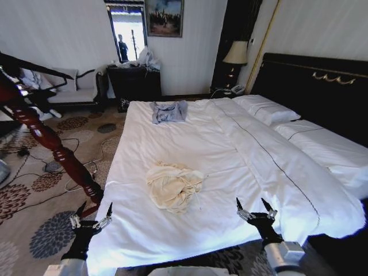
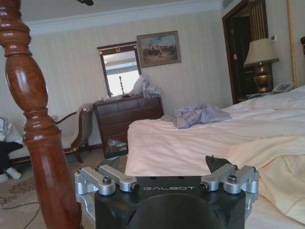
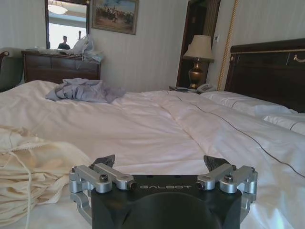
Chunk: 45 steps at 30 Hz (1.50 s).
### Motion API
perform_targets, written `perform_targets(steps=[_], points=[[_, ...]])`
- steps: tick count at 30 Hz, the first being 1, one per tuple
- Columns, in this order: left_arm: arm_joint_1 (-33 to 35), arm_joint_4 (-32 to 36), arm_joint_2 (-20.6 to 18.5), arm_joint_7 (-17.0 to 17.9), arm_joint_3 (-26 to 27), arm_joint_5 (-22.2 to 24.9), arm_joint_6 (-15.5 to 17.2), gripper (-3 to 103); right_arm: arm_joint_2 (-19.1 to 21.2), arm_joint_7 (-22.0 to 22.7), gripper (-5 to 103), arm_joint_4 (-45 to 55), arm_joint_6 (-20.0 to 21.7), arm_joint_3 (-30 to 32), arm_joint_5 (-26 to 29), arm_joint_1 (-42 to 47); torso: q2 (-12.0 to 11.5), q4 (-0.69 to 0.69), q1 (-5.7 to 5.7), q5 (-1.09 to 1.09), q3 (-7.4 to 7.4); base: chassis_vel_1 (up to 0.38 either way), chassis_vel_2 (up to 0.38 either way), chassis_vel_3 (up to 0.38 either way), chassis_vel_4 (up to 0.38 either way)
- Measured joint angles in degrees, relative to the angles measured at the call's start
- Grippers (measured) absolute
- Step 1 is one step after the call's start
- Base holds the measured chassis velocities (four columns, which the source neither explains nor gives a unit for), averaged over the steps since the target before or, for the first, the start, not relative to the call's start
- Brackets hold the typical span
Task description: Pick up the clothes from the bed and hang them on the clothes hanger.
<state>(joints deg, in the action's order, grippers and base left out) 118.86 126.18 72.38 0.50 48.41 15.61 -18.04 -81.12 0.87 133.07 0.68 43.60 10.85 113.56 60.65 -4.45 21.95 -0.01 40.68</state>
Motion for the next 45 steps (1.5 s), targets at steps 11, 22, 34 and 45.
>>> perform_targets(steps=[11, 22, 34, 45], points=[[-0.42, 0.10, -5.45, -2.29, -1.28, 2.81, 1.35, 100, -0.92, 0.06, 100, -1.00, -0.41, -0.26, -1.06, 0.10, -0.05, 0.01, -0.04, 0.00, -0.03, 0.000, 0.000, 0.000, 0.000], [-14.10, -0.93, -23.11, -1.96, -9.12, 14.00, 11.11, 92, -1.08, 0.80, 100, -1.08, 0.86, 1.53, 0.63, -1.23, -0.08, -0.01, -0.05, -0.01, -0.03, 0.000, 0.000, 0.000, 0.000], [-37.95, -8.09, -38.73, -2.26, -30.41, 17.93, 15.75, 94, 0.35, 1.72, 100, -1.96, 4.23, 4.17, 7.54, -5.12, -0.10, -0.02, -0.06, 0.00, -0.04, 0.000, 0.000, 0.000, 0.000], [-75.37, -20.47, -35.97, -2.87, -64.80, 22.50, 17.79, 94, 0.06, 2.06, 100, -3.31, 4.56, 4.52, 9.60, -7.04, -0.11, -0.01, -0.06, 0.01, -0.04, 0.000, 0.000, 0.000, 0.000]])
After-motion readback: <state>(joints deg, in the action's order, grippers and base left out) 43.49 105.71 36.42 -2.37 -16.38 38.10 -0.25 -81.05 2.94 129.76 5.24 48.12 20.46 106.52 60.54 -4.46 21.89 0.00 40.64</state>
